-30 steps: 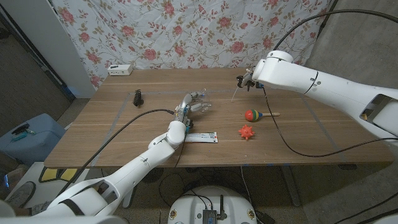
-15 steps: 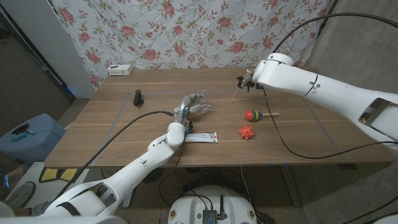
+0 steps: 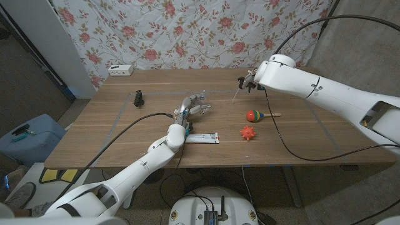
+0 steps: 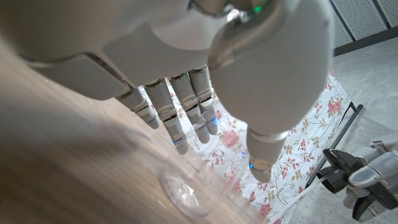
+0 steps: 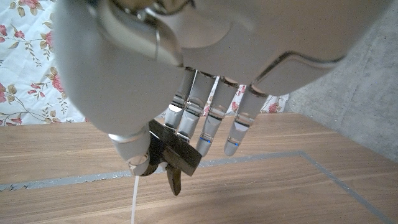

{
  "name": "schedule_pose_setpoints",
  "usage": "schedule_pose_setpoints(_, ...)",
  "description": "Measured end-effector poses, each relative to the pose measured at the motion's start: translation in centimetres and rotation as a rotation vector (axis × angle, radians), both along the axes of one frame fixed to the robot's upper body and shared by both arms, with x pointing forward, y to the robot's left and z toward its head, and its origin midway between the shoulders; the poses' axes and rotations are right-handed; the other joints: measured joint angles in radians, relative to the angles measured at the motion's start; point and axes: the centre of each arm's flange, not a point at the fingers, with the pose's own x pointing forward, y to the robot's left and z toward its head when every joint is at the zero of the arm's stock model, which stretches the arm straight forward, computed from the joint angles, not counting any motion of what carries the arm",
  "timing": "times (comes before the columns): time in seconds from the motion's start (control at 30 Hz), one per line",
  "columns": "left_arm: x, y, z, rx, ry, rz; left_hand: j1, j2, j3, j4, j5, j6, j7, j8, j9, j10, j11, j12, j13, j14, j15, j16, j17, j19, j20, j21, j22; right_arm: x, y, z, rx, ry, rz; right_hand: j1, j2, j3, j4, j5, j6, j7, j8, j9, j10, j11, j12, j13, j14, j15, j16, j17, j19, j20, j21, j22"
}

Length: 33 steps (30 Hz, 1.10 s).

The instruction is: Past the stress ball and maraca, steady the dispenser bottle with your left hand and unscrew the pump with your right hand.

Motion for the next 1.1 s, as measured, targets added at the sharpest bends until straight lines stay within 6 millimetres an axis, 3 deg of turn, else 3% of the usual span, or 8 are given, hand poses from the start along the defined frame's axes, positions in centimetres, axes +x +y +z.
schedule_pose_setpoints(0.33,0.02,0.24,-0.17,0.001,0.005,-0.003,-0.038,0.012,-0.007,0.007,0.0,-0.027,-0.026,-0.044,0.005,-0.056,0.009,-0.023,-0.021,-0.058,0.009,0.0,0.004,-0.013,0.012,0.0,0.0,-0.07,0.11,-0.02,0.005,-0.001,0.003,0.0,0.0,0.0,0.0,0.0,0.0,0.0,0.0,0.0,0.0,0.0,-0.001,0.0,0.0,0.0,-0.004,0.0,0.0,0.0,0.0,0.0)
schedule_pose_setpoints(0.53,0.03,0.32,-0.17,0.004,0.011,-0.007,-0.056,0.018,-0.015,0.015,0.0,-0.067,-0.027,-0.072,0.005,-0.086,0.014,-0.026,-0.033,-0.092,0.01,0.0,0.005,-0.02,0.019,0.0,0.0,-0.11,0.16,-0.04,0.007,-0.003,0.005,0.0,0.0,0.0,0.0,0.0,0.0,0.0,0.0,0.0,0.0,0.0,-0.001,0.0,0.0,0.0,-0.004,0.005,0.0,0.0,0.0,0.0)
schedule_pose_setpoints(0.6,0.03,0.34,-0.18,0.005,0.014,-0.009,-0.062,0.012,0.038,0.075,-0.001,-0.083,-0.025,-0.078,0.005,-0.099,0.023,-0.026,-0.038,-0.112,0.012,0.0,0.005,-0.023,0.023,0.0,0.0,-0.14,0.17,-0.01,0.007,-0.003,0.006,0.0,0.0,-0.001,-0.001,0.0,0.0,0.0,0.0,-0.001,0.0,0.0,-0.001,-0.001,0.0,0.0,-0.004,0.005,0.0,0.0,0.0,0.0)
schedule_pose_setpoints(0.63,0.04,0.35,-0.18,0.006,0.016,-0.01,-0.062,0.011,0.042,0.085,-0.001,-0.088,-0.023,-0.084,0.005,-0.105,0.023,-0.027,-0.039,-0.119,0.013,0.0,0.005,-0.025,0.025,0.0,0.0,-0.15,0.19,-0.02,0.008,-0.004,0.006,0.0,0.0,-0.001,-0.001,0.0,0.0,0.0,0.0,-0.001,0.0,0.0,-0.001,0.0,0.0,0.0,-0.004,0.005,0.0,0.0,0.0,0.0)
schedule_pose_setpoints(0.9,0.08,0.39,-0.13,0.014,0.029,-0.016,-0.073,-0.014,0.037,0.106,-0.001,-0.128,-0.015,-0.101,0.005,-0.163,0.034,-0.034,-0.056,-0.192,0.02,0.0,0.005,-0.039,0.039,0.0,0.0,-0.21,0.2,-0.06,0.01,-0.005,0.008,0.0,0.0,-0.001,-0.001,-0.003,0.0,0.0,0.004,-0.001,0.0,0.0,-0.001,0.001,0.0,0.0,-0.004,0.005,0.0,0.0,0.0,0.0)
schedule_pose_setpoints(1.1,0.11,0.43,-0.1,0.022,0.041,-0.021,-0.066,-0.031,0.021,0.099,0.005,-0.172,-0.012,-0.108,0.005,-0.207,0.043,-0.034,-0.07,-0.237,0.024,0.0,0.005,-0.05,0.05,0.0,0.0,-0.23,0.17,-0.08,0.013,-0.005,0.007,0.001,-0.001,-0.003,-0.003,0.0,0.0,0.0,0.004,-0.001,0.0,0.0,-0.002,0.005,0.0,0.0,-0.004,0.005,0.0,0.0,0.0,0.0)
